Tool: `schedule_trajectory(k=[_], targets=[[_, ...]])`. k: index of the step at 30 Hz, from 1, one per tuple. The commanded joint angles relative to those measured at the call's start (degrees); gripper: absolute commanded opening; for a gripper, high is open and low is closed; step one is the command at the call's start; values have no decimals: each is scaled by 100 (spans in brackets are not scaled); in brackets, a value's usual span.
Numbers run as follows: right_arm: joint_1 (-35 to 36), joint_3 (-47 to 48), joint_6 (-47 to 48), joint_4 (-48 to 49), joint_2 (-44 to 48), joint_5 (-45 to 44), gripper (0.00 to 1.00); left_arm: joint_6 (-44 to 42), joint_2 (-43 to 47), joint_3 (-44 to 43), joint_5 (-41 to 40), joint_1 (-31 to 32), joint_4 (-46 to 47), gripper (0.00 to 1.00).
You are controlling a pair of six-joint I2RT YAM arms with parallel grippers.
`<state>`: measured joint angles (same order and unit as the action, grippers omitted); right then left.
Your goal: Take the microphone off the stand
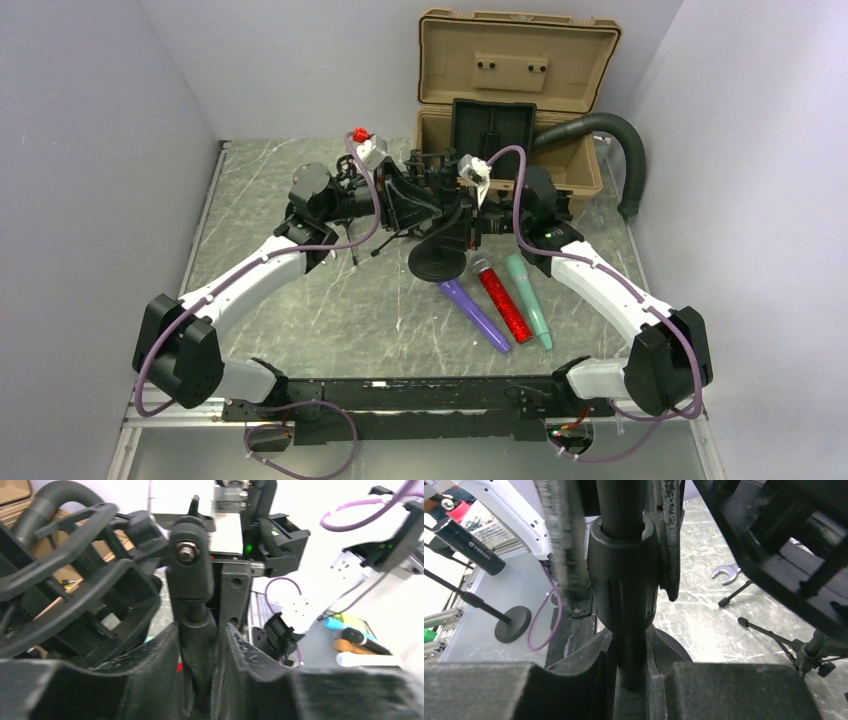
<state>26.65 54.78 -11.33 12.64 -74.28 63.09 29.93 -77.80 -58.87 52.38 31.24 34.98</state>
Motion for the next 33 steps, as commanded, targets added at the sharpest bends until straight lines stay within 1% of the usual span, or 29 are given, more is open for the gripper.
schedule_trajectory(k=[1, 4, 9, 11, 13, 15, 16, 20, 25, 27, 29, 33], targets=[[19, 100, 290, 149, 195, -264, 0, 94, -92, -302, -490, 166, -243, 35], [12, 81, 439, 29, 255, -421, 0, 2, -78, -292, -685, 182, -454, 24], [5, 54, 623, -94, 337, -749, 0, -219, 25, -300, -944, 197, -837, 8], [15, 79, 672, -169, 339, -907, 0, -284, 48, -297, -1109, 196, -990, 5], [15, 85, 706, -209, 343, -1035, 0, -341, 71, -295, -1249, 198, -1128, 6], [15, 94, 723, -240, 343, -1108, 0, -371, 63, -301, -1352, 205, -1221, 11], [15, 94, 726, -244, 337, -1121, 0, -381, 49, -322, -1364, 209, -1255, 15], [11, 110, 709, -245, 341, -1120, 0, -427, -14, -376, -1359, 261, -1319, 40], [4, 85, 697, -214, 376, -1072, 0, -506, -33, -298, -1411, 307, -1337, 61], [6, 64, 687, -194, 386, -1056, 0, -515, -33, -262, -1421, 310, -1321, 66], [6, 46, 671, -172, 394, -1035, 0, -515, -49, -260, -1431, 321, -1325, 66], [5, 41, 627, -111, 388, -954, 0, -511, -123, -329, -1400, 325, -1344, 61]])
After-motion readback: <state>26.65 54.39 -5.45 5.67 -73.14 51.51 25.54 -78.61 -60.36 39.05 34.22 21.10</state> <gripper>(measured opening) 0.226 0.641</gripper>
